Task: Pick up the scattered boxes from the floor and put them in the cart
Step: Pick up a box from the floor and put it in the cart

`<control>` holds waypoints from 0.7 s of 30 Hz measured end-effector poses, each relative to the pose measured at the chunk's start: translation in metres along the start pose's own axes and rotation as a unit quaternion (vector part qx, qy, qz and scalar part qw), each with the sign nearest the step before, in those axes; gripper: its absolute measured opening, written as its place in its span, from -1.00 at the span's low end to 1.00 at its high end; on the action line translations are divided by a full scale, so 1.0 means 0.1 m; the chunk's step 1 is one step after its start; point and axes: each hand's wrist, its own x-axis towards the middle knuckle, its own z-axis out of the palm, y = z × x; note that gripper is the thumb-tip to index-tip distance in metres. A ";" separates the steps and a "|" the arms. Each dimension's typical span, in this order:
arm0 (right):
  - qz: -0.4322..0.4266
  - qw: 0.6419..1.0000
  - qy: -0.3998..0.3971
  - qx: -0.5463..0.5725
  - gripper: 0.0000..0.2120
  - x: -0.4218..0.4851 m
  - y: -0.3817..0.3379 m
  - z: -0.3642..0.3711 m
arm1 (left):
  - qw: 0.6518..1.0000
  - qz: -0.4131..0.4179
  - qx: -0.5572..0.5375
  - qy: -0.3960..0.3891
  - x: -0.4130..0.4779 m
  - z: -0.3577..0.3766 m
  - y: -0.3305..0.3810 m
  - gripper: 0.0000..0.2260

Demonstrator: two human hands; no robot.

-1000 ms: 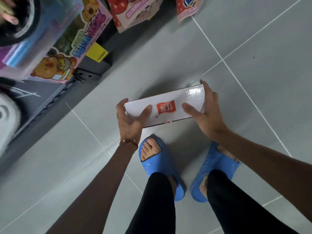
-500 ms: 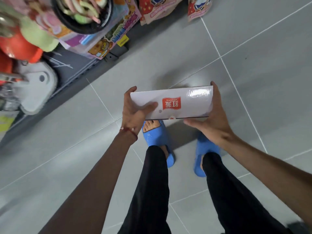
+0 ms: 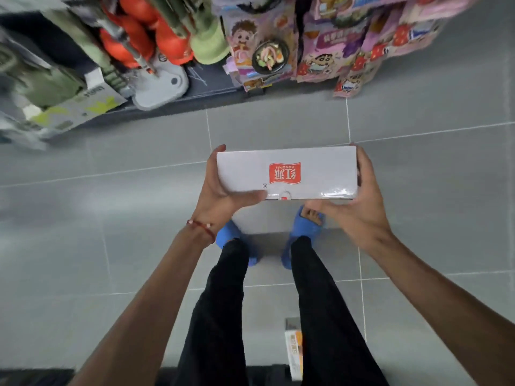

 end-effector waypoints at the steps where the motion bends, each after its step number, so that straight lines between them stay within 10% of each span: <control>1: -0.005 1.000 -0.010 -0.002 -0.03 -0.10 -0.13 0.04 | 1.000 0.015 0.003 -0.001 -0.18 -0.10 0.05 -0.01; 21: -0.100 0.971 -0.207 -0.068 -0.04 -2.25 -1.78 2.88 | 0.946 0.115 -0.101 0.285 -3.14 -3.03 -0.40 -0.05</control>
